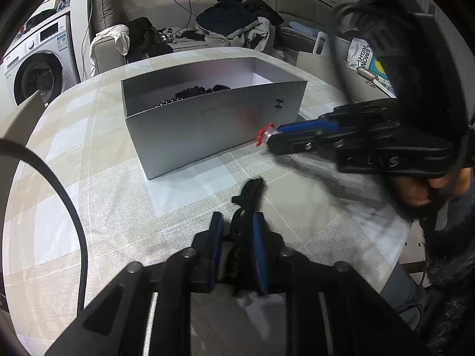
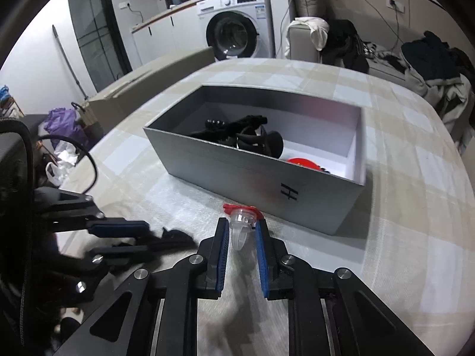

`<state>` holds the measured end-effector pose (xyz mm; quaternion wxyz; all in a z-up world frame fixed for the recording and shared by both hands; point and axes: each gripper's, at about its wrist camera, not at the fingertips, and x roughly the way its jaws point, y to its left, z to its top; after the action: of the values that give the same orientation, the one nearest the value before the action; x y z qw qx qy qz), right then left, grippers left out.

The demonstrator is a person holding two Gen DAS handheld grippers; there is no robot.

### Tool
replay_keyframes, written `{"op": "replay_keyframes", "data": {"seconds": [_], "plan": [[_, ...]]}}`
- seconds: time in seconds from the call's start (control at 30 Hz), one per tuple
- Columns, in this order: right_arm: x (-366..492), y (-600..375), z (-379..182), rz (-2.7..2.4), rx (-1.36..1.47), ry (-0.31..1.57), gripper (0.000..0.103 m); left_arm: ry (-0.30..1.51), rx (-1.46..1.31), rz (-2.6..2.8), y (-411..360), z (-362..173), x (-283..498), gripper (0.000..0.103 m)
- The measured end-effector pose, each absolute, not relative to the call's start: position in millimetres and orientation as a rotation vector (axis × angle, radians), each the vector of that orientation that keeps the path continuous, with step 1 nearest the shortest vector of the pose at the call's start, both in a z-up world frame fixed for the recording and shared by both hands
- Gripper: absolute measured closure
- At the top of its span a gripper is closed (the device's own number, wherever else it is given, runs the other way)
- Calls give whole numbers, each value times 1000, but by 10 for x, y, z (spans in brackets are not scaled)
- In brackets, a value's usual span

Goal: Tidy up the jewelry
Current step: 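Grasp the black claw clip with the left gripper while the right gripper grasps the clear red-capped ring, then carry the black clip and clear ring into the grey box while opening both grippers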

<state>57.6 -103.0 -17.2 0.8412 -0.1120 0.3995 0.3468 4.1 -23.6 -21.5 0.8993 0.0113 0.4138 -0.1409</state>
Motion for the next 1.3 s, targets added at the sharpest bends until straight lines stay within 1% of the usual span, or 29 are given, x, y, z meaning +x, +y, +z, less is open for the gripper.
{"op": "replay_keyframes", "data": {"seconds": [0.2, 0.53, 1.0, 1.3], "plan": [[545, -1209, -12, 746, -180, 798, 86, 850, 32, -323, -292, -184, -4, 90], [543, -1458, 221, 761, -81, 701, 86, 730, -28, -282, -199, 76, -28, 90], [702, -1546, 523, 727, -2, 624, 86, 604, -131, -159, 55, 371, 254, 90], [958, -1460, 546, 721, 18, 616, 86, 565, -126, -136, 108, 445, 465, 90]]}}
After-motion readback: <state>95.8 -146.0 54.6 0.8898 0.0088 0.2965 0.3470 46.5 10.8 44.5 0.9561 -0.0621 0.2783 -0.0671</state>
